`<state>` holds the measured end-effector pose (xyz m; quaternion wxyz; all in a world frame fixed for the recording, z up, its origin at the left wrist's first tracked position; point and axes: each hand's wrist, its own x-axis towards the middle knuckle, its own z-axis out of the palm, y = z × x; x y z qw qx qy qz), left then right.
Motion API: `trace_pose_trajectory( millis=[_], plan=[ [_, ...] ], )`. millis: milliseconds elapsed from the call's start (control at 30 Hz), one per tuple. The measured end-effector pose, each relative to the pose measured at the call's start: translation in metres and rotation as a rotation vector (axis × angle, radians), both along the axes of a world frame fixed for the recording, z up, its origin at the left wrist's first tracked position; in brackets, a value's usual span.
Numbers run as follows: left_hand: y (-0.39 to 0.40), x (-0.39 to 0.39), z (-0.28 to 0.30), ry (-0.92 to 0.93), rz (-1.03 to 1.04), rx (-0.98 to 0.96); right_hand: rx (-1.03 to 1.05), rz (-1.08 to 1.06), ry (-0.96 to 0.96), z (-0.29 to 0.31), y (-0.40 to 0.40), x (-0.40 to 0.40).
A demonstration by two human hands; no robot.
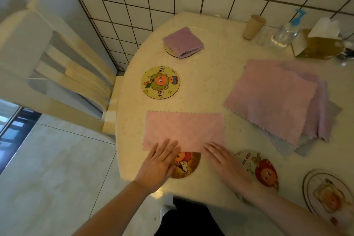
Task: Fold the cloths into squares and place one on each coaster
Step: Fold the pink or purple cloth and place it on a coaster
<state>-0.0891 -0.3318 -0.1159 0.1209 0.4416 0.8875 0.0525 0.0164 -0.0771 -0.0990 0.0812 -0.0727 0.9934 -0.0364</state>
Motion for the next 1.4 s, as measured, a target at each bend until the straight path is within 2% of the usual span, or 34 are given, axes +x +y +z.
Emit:
trace_pose_trajectory(
  millis=[167, 400, 600, 800, 867, 933, 1067, 1167, 1267, 1400],
  plan=[
    [-0.034, -0.005, 0.000, 0.010, 0.048, -0.068, 0.082, -0.002, -0.061, 0.012, 0.003, 0.003],
    [-0.061, 0.003, 0.002, -0.084, 0.193, -0.052, 0.075, 0.049, -0.133, 0.031, -0.002, -0.020],
    [-0.039, 0.006, 0.020, -0.060, 0.337, -0.048, 0.077, 0.139, -0.189, 0.033, 0.003, -0.031],
    [0.030, 0.026, 0.025, -0.002, 0.660, -0.041, 0.014, 0.323, -0.186, 0.034, 0.030, -0.046],
    [0.056, 0.035, 0.026, 0.067, 0.594, -0.009, -0.051, 0.350, -0.165, 0.039, 0.038, -0.051],
    [0.086, 0.045, 0.026, 0.061, 0.494, 0.025, -0.119, 0.385, -0.106, 0.046, 0.046, -0.054],
    [0.132, 0.056, 0.028, 0.010, 0.561, 0.084, -0.260, 0.496, 0.027, 0.066, 0.059, -0.049],
    [0.144, 0.061, 0.034, -0.016, 0.585, 0.170, -0.308, 0.635, -0.007, 0.078, 0.071, -0.032],
    [0.142, 0.077, 0.030, -0.041, 0.519, 0.186, -0.336, 0.740, -0.081, 0.076, 0.085, -0.027],
    [0.131, 0.093, 0.015, -0.088, 0.484, 0.180, -0.293, 0.720, -0.094, 0.063, 0.094, -0.057]
  ],
)
